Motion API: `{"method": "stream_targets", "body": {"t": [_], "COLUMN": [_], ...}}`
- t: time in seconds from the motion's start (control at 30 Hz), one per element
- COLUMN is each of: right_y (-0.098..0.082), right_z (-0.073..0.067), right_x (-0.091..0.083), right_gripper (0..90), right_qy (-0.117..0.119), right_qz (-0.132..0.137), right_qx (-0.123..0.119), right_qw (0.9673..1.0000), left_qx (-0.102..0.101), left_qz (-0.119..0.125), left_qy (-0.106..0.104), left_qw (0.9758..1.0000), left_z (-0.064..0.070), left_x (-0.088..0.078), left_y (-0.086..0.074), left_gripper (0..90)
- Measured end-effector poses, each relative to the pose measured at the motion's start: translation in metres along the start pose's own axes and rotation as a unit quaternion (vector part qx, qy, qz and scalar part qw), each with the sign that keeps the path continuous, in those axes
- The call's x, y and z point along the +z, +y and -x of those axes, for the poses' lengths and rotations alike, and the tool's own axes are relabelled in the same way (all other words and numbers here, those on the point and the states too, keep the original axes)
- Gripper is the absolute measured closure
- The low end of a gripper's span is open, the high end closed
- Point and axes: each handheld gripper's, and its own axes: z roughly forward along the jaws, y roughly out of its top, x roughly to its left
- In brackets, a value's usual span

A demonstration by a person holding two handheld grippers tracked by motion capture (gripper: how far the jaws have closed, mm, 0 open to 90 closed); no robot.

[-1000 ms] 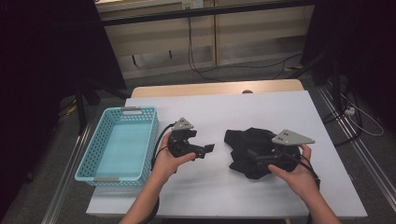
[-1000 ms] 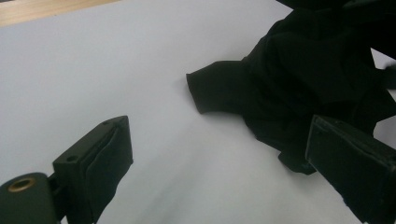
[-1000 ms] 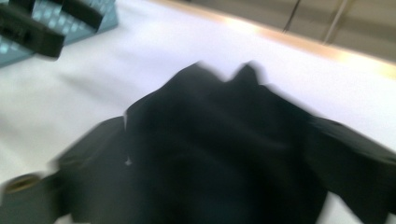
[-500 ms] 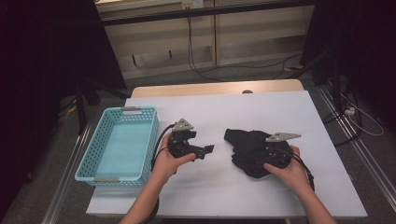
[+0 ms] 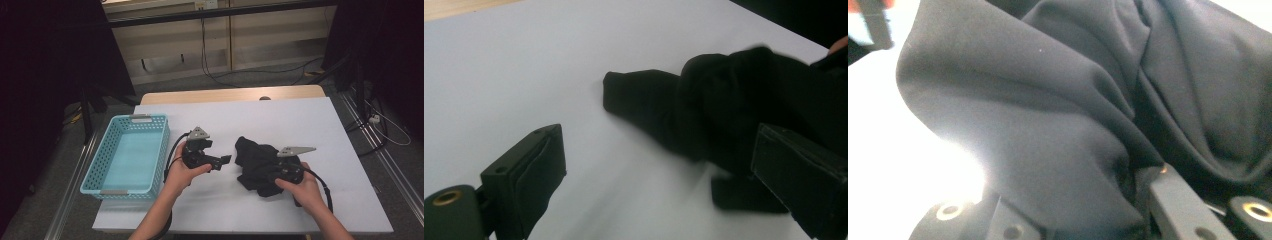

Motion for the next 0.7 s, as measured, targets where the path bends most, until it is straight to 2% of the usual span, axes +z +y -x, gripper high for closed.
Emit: {"method": "stream_targets", "body": {"t": [0.07,0.1,0.13,0.17,0.2,0.27,0.3,0.33,0.37,0.43,0.47,0.5,0.53,0.57,0.6,0.67,0.7], "right_y": [0.003,0.007,0.007,0.009,0.009,0.008,0.007,0.007,0.004,0.002,-0.002,-0.004,-0.004,-0.006,-0.009,-0.009,-0.006], "right_z": [-0.009,-0.012,-0.012,-0.008,-0.008,0.000,0.011,0.011,0.021,0.026,0.035,0.039,0.039,0.042,0.046,0.047,0.044], "right_x": [0.003,0.002,0.002,-0.004,-0.004,-0.013,-0.024,-0.024,-0.036,-0.040,-0.050,-0.054,-0.054,-0.056,-0.063,-0.065,-0.069], "right_gripper": [72.8,71.4,71.4,70.5,70.5,69.7,69.8,69.8,69.9,69.9,69.5,68.5,68.5,66.3,62.8,59.7,50.1], "right_qy": [0.003,-0.018,-0.018,-0.043,-0.043,-0.063,-0.089,-0.089,-0.112,-0.116,-0.159,-0.171,-0.171,-0.181,-0.207,-0.213,-0.221], "right_qz": [0.010,0.017,0.017,0.026,0.026,0.040,0.057,0.057,0.065,0.066,0.056,0.051,0.051,0.048,0.044,0.047,0.058], "right_qx": [-0.013,-0.030,-0.030,-0.043,-0.043,-0.029,-0.012,-0.012,0.008,0.015,0.020,0.022,0.022,0.026,0.029,0.024,0.018], "right_qw": [0.9999,0.9993,0.9993,0.9978,0.9978,0.9968,0.9943,0.9943,0.9915,0.9909,0.9855,0.9836,0.9836,0.9821,0.9769,0.9757,0.9735], "left_qx": [0.000,-0.002,-0.002,-0.001,-0.001,-0.002,-0.003,-0.003,-0.002,-0.001,-0.001,-0.001,-0.001,0.001,0.001,0.001,0.001], "left_qz": [0.001,0.003,0.003,0.004,0.004,0.006,0.005,0.005,0.006,0.005,0.004,0.005,0.005,0.004,0.005,0.002,0.001], "left_qy": [-0.001,-0.002,-0.002,0.000,0.000,0.001,0.003,0.003,0.002,0.001,0.000,0.000,0.000,-0.001,0.000,-0.001,-0.001], "left_qw": [1.0000,1.0000,1.0000,1.0000,1.0000,1.0000,1.0000,1.0000,1.0000,1.0000,1.0000,1.0000,1.0000,1.0000,1.0000,1.0000,1.0000], "left_z": [0.000,0.000,0.000,-0.001,-0.001,-0.002,-0.002,-0.002,-0.002,-0.001,-0.001,0.000,0.000,0.000,0.000,0.001,0.001], "left_x": [0.000,-0.001,-0.001,-0.003,-0.003,-0.005,-0.005,-0.005,-0.005,-0.005,-0.005,-0.004,-0.004,-0.003,-0.002,-0.002,-0.001], "left_y": [0.000,-0.001,-0.001,-0.001,-0.001,-0.001,-0.001,-0.001,-0.001,-0.001,-0.001,-0.001,-0.001,0.000,-0.001,-0.001,-0.001], "left_gripper": [7.2,7.2,7.3,7.2,7.3,7.3,7.3,7.3,7.3,7.3,7.3,7.3,7.3,7.3,7.3,7.3,7.3]}}
